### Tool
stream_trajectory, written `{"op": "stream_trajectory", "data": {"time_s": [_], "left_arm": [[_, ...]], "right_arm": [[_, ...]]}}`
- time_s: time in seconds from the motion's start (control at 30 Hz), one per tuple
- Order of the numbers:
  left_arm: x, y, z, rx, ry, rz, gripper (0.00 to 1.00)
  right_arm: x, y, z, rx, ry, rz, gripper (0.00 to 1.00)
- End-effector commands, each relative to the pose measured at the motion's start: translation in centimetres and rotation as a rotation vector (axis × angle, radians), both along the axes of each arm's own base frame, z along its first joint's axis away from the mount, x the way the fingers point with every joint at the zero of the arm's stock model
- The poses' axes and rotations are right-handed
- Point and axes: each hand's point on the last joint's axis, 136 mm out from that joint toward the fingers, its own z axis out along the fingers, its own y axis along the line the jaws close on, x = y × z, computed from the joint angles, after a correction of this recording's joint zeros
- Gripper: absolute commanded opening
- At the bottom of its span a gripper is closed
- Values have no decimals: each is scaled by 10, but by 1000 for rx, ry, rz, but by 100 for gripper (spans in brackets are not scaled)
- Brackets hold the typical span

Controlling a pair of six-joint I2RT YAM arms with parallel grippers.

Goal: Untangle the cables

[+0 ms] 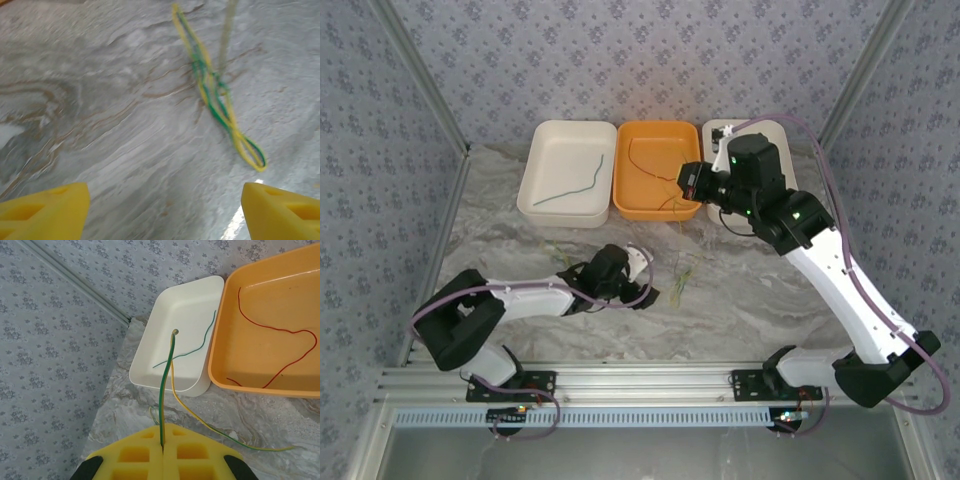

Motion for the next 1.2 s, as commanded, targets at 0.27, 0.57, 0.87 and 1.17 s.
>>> {"op": "stream_trajectory", "data": {"time_s": [0.27, 0.57, 0.87, 1.17], "left_arm": [[-33, -46, 18, -93, -13, -171, 80], [-30, -82, -8, -65, 57, -213, 77], [-7, -72, -40, 26, 36, -66, 7], [-22, -30, -33, 30, 57, -19, 0]], "right_arm": [[-2, -7, -3, 4, 3, 17, 0], [-6, -13, -3, 11, -3, 10, 0], [-4, -46, 22, 30, -63, -86, 0], [-2, -139, 94, 13, -220, -327, 0]]}}
